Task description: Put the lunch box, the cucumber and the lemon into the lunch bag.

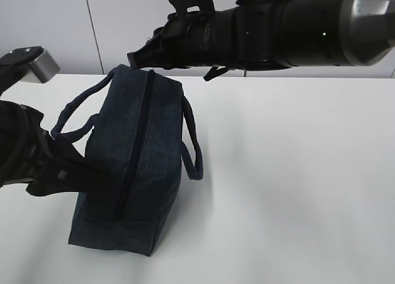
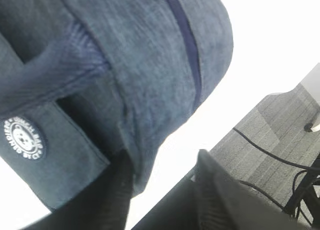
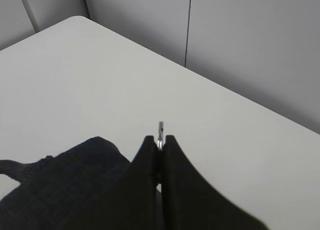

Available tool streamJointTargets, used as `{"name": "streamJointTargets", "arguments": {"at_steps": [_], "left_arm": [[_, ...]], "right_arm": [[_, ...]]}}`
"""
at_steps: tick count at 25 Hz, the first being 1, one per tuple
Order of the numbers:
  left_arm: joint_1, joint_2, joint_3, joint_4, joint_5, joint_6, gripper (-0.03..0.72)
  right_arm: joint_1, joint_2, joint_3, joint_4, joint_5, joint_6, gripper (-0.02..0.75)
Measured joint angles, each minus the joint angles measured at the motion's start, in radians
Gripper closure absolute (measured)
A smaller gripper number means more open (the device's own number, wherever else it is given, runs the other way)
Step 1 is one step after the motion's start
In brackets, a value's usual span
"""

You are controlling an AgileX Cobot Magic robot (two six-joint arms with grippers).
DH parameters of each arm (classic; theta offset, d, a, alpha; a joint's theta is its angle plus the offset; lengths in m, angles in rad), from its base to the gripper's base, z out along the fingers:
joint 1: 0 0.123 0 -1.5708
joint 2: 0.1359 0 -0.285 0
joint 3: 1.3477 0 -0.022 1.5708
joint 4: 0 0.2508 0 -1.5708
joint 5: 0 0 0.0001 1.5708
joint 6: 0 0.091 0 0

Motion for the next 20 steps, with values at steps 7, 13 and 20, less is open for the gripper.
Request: {"name": "streamJointTargets", "arguments": {"at_steps": [7, 13, 20], "left_arm": [[0.0, 0.0, -0.092, -0.003, 0.004, -0.056, 0.32], [0.094, 0.038, -0.243, 0.024, 0.064, -0.138, 0.346], [0.154, 0.219, -0.379, 0.032, 0.172, -0.149, 0.351]], "right_arm": [[-0.002, 0.0, 0.0, 0.0, 0.0, 0.0, 0.738], [-0.002, 0.0, 0.0, 0.0, 0.0, 0.0, 0.738], [-0.002, 0.0, 0.0, 0.0, 0.005, 0.0, 0.738]]}}
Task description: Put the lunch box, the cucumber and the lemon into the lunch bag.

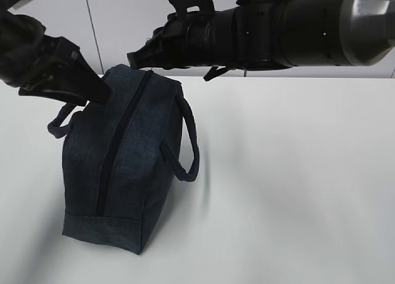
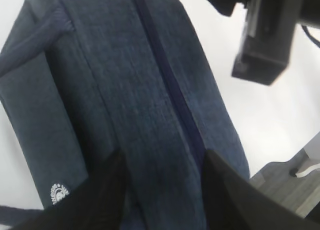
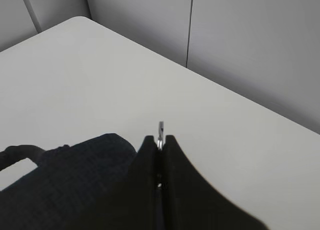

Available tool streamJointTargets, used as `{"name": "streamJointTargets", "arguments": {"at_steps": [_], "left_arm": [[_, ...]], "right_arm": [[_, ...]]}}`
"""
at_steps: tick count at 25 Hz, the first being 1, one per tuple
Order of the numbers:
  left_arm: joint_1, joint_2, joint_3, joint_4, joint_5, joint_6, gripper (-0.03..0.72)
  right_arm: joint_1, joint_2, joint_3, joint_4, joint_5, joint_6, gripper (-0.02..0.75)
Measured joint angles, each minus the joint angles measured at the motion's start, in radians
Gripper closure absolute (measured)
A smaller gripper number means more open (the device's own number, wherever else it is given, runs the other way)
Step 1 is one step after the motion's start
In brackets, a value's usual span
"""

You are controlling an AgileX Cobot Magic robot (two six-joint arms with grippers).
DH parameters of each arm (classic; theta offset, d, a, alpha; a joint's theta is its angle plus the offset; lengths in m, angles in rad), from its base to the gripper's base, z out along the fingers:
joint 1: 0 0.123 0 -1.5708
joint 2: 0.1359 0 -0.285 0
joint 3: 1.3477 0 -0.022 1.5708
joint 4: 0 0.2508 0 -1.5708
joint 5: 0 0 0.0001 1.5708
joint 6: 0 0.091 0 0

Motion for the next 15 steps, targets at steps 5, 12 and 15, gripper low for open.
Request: {"name": "streamJointTargets", "arguments": {"at_steps": [5, 12, 15], "left_arm": [[0.002, 0.056, -0.043, 0.001, 0.007, -0.023, 0.351], [0.002, 0.087, -0.045, 0.008, -0.018, -0.036, 0.353], [0.002, 0.127, -0.049, 0.009, -0.033, -0.038, 0.393]], "right_arm": [[0.0, 0.0, 0.0, 0.0, 0.002, 0.0, 0.738], [0.0, 0.0, 0.0, -0.002, 0.012, 0.0, 0.738], [0.0, 0.0, 0.0, -0.002, 0.023, 0.0, 0.738]]}}
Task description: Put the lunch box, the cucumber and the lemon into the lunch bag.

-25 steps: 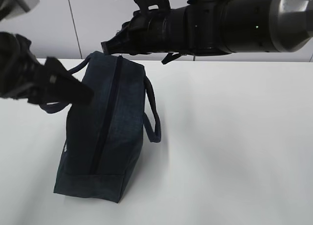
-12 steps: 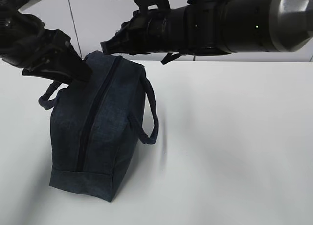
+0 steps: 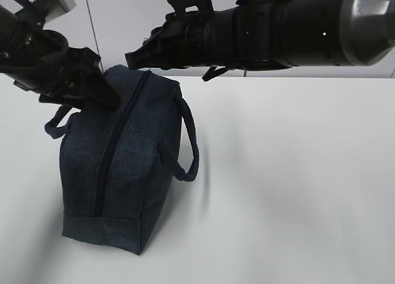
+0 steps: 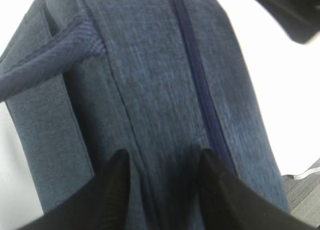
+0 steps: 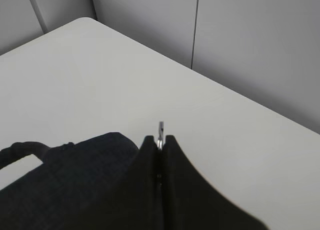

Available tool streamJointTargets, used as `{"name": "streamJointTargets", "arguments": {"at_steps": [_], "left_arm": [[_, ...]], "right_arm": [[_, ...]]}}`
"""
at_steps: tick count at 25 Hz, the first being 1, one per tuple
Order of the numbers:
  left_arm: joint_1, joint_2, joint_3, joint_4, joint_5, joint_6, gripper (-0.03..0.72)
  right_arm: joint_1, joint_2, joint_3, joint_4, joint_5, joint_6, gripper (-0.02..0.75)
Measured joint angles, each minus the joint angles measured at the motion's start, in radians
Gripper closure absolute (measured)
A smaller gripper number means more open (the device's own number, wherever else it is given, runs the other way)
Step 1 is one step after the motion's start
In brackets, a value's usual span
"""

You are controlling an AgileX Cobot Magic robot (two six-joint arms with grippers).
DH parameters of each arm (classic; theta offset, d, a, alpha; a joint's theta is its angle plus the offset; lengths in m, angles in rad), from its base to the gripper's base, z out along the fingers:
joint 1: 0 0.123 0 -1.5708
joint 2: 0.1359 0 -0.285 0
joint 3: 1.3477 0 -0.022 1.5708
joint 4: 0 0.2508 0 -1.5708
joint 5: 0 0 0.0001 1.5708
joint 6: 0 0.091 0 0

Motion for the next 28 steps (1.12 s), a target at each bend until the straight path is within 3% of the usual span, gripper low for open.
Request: {"name": "streamJointTargets", "arguments": {"at_steps": [5, 7, 28], "left_arm": [[0.0, 0.035, -0.002, 0.0, -0.058, 0.004, 0.634], [0.0, 0.039, -0.002, 0.002, -0.066, 0.011, 0.676], [0.002, -0.108, -0.002, 0.076, 0.134, 0.056, 0.697]], "right_arm": [[0.0, 0.0, 0.0, -0.002, 0.005, 0.0, 0.738], [0.0, 0.0, 0.0, -0.002, 0.005, 0.0, 0.738], [-0.006, 0.0, -0.011, -0.004, 0.032, -0.033, 0.738]]}}
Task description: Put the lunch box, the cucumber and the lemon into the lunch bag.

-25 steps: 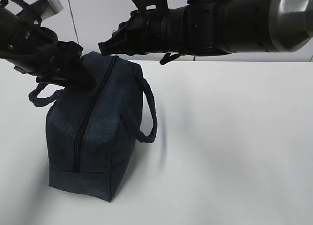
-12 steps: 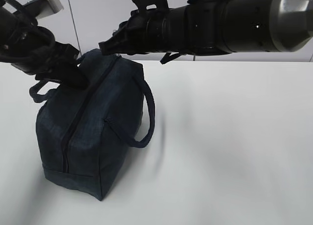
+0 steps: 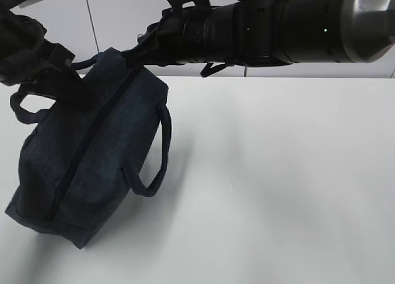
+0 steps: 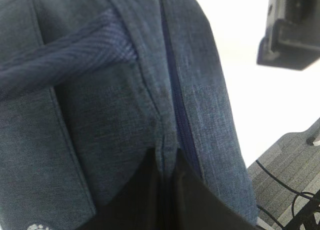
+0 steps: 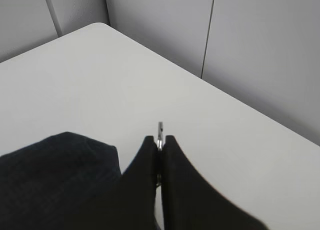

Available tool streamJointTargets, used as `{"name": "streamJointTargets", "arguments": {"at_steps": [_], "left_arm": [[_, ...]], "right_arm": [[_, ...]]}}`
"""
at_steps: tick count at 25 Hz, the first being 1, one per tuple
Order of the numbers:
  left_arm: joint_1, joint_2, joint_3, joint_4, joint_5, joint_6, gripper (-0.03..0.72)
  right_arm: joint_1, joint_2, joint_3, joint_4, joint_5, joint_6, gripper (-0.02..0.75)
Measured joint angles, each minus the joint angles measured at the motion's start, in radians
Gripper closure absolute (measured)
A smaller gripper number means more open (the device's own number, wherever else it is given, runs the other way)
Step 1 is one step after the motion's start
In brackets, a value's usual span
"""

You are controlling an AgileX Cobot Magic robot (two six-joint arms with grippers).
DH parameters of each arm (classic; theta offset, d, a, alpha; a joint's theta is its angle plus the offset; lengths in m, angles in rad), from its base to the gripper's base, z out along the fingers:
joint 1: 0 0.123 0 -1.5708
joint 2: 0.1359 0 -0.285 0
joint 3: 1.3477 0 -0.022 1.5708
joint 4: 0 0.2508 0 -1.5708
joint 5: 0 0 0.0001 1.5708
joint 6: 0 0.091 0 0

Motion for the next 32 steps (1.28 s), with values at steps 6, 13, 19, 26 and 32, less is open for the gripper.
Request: {"name": "streamJointTargets", "arguments": {"at_steps": [6, 13, 19, 26, 32], "left_arm": [[0.0, -0.009, 0.0, 0.0, 0.078, 0.014, 0.697], [-0.002, -0.059, 0.0, -0.006, 0.126, 0.035, 0.697], [-0.042, -0.129, 0.0, 0.0, 0.145, 0.037, 0.697], [-0.07, -0.172, 0.0, -0.006, 0.17, 0.037, 0.697], [-0.07, -0.202, 0.0, -0.012, 0.178, 0.037, 0.697]], "right_arm": [[0.0, 0.0, 0.0, 0.0, 0.007, -0.01, 0.738], [0.0, 0.0, 0.0, 0.0, 0.021, -0.024, 0.738], [0.0, -0.004, -0.002, -0.001, 0.023, -0.029, 0.738], [0.002, -0.006, -0.002, -0.001, 0.041, -0.031, 0.738], [0.002, -0.006, -0.004, -0.001, 0.046, -0.033, 0.738]]}}
